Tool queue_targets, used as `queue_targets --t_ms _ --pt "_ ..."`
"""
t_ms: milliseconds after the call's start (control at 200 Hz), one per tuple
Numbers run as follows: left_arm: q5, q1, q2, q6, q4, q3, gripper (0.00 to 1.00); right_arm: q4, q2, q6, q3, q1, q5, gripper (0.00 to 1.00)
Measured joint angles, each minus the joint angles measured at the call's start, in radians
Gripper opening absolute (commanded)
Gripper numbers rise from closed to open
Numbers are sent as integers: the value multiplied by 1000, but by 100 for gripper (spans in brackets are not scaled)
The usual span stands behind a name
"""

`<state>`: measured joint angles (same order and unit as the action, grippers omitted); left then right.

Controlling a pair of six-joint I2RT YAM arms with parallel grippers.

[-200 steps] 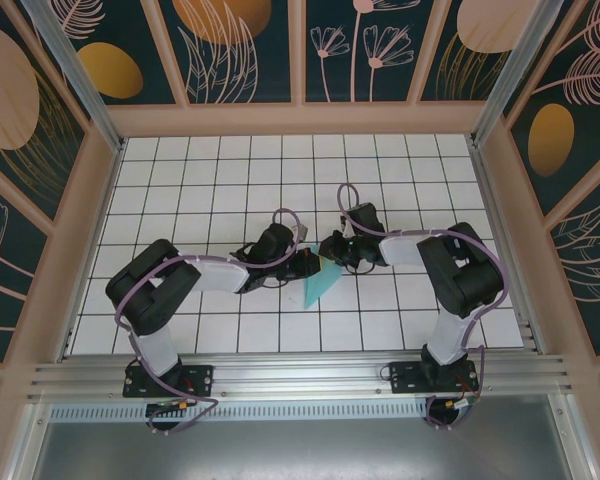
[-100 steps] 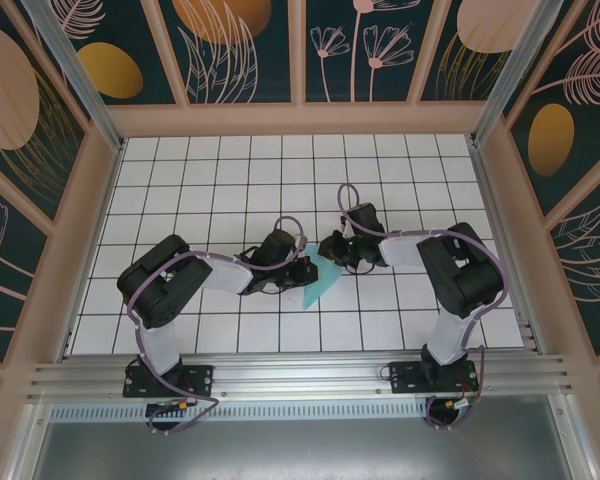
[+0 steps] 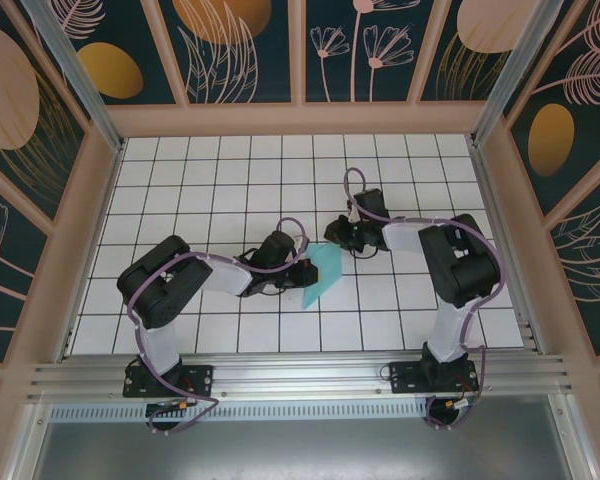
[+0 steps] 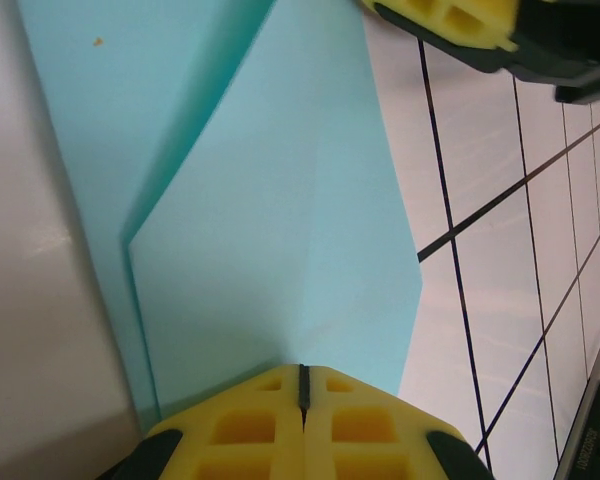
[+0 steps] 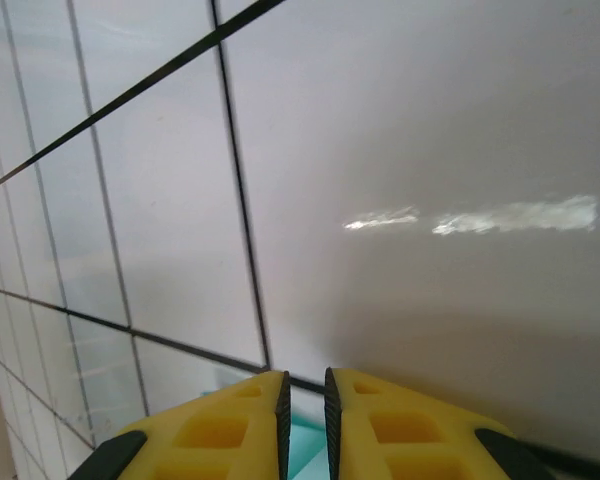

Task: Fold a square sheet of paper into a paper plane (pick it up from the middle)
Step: Fourth fold the wing at the center of the table.

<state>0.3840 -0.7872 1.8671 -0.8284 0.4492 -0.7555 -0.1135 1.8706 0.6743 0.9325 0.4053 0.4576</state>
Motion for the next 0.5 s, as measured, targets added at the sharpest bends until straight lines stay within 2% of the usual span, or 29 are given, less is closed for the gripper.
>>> queue_targets --t_ms 255,500 --pt "-2 0 0 3 0 0 0 21 -4 -26 3 -26 21 22" --pt "-2 0 0 3 0 0 0 -3 -139 -32 -50 -13 64 22"
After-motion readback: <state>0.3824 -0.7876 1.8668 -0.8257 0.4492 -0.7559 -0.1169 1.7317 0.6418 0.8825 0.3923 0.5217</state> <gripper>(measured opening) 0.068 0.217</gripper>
